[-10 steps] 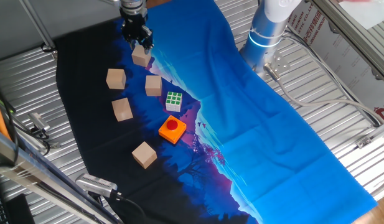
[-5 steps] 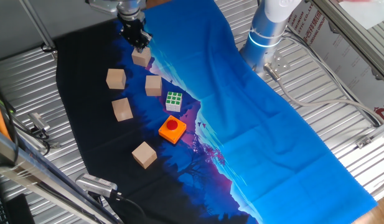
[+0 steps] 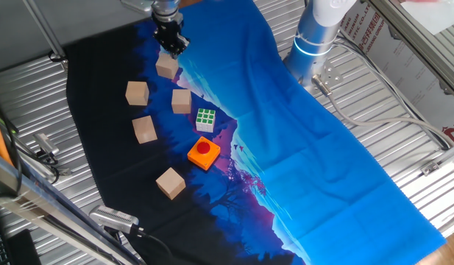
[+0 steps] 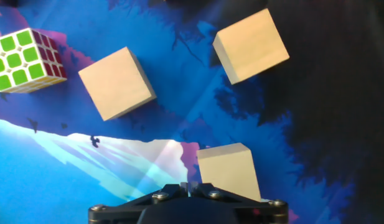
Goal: Stack the blocks in a vertical line of five
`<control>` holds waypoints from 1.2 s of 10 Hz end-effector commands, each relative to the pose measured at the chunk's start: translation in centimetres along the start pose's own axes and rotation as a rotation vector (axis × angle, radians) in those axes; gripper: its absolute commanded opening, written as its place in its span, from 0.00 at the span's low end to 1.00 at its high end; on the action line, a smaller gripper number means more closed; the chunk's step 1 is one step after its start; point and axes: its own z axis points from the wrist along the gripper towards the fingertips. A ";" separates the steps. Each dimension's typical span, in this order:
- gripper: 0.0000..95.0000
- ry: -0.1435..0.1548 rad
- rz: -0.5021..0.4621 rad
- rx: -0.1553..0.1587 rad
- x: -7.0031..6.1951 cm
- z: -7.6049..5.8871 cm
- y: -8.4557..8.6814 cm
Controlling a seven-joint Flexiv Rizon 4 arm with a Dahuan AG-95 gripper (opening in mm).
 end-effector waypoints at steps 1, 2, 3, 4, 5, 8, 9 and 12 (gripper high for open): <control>0.80 -0.013 -0.018 -0.010 -0.1 0.1 0.0; 1.00 -0.028 0.003 -0.029 -0.2 0.0 -0.1; 1.00 -0.028 -0.001 -0.025 -0.2 0.0 -0.1; 1.00 -0.022 -0.008 -0.017 -0.2 0.0 -0.1; 1.00 -0.016 -0.013 -0.009 -0.2 0.0 -0.1; 1.00 -0.003 -0.016 0.005 -0.6 0.1 -0.2; 1.00 -0.004 -0.018 0.004 -0.7 0.1 -0.2; 1.00 -0.003 -0.023 0.002 -0.7 0.1 -0.2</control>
